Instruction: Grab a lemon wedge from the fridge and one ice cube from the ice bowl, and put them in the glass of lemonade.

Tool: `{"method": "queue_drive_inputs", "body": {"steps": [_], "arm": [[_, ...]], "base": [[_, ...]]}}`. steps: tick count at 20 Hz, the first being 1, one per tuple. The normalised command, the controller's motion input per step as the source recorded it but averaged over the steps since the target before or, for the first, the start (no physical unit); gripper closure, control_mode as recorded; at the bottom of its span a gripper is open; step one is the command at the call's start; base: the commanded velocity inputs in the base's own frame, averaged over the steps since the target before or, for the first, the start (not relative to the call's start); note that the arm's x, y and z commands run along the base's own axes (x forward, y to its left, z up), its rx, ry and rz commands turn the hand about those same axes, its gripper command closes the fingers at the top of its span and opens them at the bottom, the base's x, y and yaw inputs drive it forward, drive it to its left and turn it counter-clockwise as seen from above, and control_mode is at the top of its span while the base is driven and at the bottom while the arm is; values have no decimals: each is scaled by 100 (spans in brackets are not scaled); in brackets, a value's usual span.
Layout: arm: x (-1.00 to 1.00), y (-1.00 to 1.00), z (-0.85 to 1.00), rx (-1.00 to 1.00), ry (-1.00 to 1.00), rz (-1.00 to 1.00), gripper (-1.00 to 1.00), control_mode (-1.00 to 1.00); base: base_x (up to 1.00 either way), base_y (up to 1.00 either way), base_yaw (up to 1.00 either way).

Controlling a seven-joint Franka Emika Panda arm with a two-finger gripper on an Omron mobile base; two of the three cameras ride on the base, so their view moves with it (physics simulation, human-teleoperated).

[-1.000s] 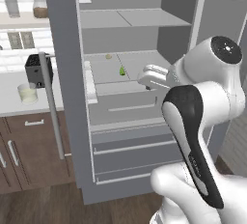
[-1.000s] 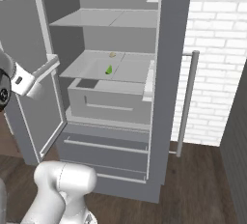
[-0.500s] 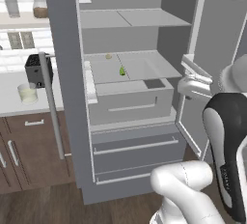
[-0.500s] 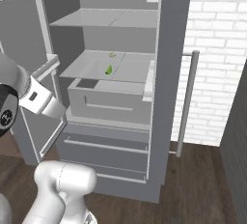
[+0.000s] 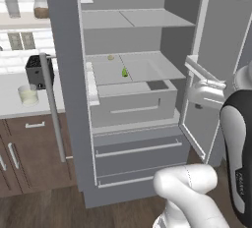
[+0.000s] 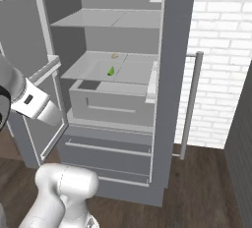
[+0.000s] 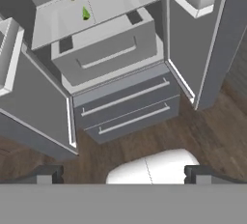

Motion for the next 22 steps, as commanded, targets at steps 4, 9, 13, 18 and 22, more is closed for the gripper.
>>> {"method": "queue_drive_inputs", "body": {"steps": [4, 9, 13, 18, 22], "arm": [[1, 0, -13, 0, -3, 2, -100, -100], [1, 0, -1, 0, -1, 0, -100, -100], [9, 0, 0, 0, 0, 0, -100, -100], [18, 0, 0, 0, 0, 0, -100, 100], [0, 0, 0, 0, 0, 0, -100, 100]], "base": [[0, 0, 0], [0, 0, 0], [0, 0, 0], [9, 0, 0], [93, 0, 0]]}}
